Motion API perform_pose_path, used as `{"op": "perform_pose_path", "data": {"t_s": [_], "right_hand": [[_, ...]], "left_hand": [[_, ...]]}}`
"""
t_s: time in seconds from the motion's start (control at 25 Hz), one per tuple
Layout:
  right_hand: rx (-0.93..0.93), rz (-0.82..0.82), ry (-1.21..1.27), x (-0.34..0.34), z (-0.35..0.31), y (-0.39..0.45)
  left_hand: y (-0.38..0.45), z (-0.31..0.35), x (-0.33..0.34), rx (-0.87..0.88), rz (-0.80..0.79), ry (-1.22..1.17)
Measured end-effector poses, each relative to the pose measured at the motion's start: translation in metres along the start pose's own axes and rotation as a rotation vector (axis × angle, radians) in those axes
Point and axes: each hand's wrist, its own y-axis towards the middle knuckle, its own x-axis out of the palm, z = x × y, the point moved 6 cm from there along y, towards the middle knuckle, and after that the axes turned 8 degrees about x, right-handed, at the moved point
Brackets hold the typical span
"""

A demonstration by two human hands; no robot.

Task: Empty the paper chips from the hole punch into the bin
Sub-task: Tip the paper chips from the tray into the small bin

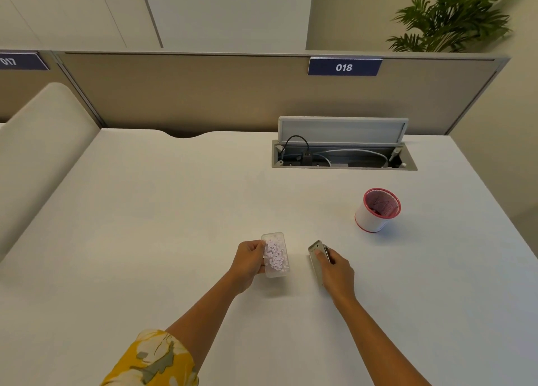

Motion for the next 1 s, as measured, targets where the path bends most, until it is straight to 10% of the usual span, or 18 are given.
{"op": "perform_pose_path", "data": {"t_s": [0.72,1.0], "right_hand": [[-0.197,0.088,-0.023,-0.029,-0.020,0.013],[-0.076,-0.396,0.222,-0.058,-0.046,0.022]], "left_hand": [[0.008,0.027,0.051,0.023,-0.179,0.095],[0.011,0.048,0.098,0.037,-0.453,0.303]]}}
